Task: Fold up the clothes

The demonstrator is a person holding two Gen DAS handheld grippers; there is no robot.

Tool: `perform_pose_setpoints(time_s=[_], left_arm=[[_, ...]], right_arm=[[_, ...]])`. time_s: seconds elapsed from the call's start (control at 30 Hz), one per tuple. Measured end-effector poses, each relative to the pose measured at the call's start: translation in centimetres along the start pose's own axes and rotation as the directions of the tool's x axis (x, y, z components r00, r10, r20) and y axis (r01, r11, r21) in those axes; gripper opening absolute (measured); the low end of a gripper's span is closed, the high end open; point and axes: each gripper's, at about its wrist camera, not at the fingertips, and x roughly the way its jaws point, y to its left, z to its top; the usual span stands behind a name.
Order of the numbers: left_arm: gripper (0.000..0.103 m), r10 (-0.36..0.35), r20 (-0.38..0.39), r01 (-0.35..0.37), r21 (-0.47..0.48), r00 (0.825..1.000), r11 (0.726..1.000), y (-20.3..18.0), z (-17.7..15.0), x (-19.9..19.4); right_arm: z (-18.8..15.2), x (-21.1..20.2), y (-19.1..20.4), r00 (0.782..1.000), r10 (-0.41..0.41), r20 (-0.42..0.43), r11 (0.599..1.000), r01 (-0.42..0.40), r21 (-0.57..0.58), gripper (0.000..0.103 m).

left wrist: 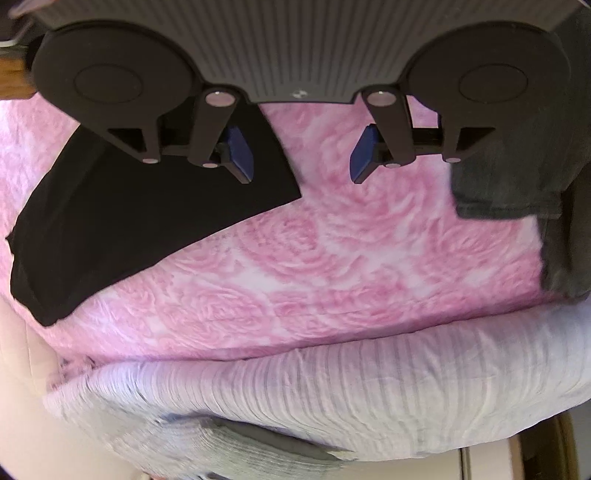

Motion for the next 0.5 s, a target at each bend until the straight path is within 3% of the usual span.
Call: perform_pose_setpoints(time_s=[0.13,0.2,0.23,0.33,0.43,0.5], left_arm=[[0.054,0.044,0.036,-0.043,-0.029,0.998,0.999,0.2,-0.2,-2.7],[0.055,0.057,0.044,-0.056,-0.030,0.997,0.998,-0.3,0.0,-3.9],[0.055,0.061,0.045,-0.059,-0.026,0.997,0.998,-0.7,0.2,-4.3],[0.056,0.062,0.042,-0.062,-0.001,0.997,0.998,-3.5,1.3,-4.8],[0.057,0.030,0.038,-0.031,0.025,0.999,0.999,-7.8,2.4,-3.9],[0.058,-0.002,0.028,0.001,0.051,1.000,0.999,-11.6,3.2,-2.6]], right_arm=[[0.3,-1.1,-3.5,0.999,0.027,0.027,0.980,-0.032,0.197,0.004],[-0.3,-2.7,-7.9,0.998,0.016,0.060,0.913,-0.039,0.406,0.004],[-1.2,-3.6,-10.8,0.996,0.008,0.084,0.848,-0.052,0.528,0.004],[-6.8,-7.0,-19.6,0.986,-0.090,0.141,0.564,-0.066,0.823,0.004],[-15.3,-11.7,-26.2,0.963,-0.258,0.081,0.308,0.003,0.951,0.004],[-22.2,-14.3,-28.2,0.944,-0.329,-0.013,0.175,0.074,0.982,0.004]])
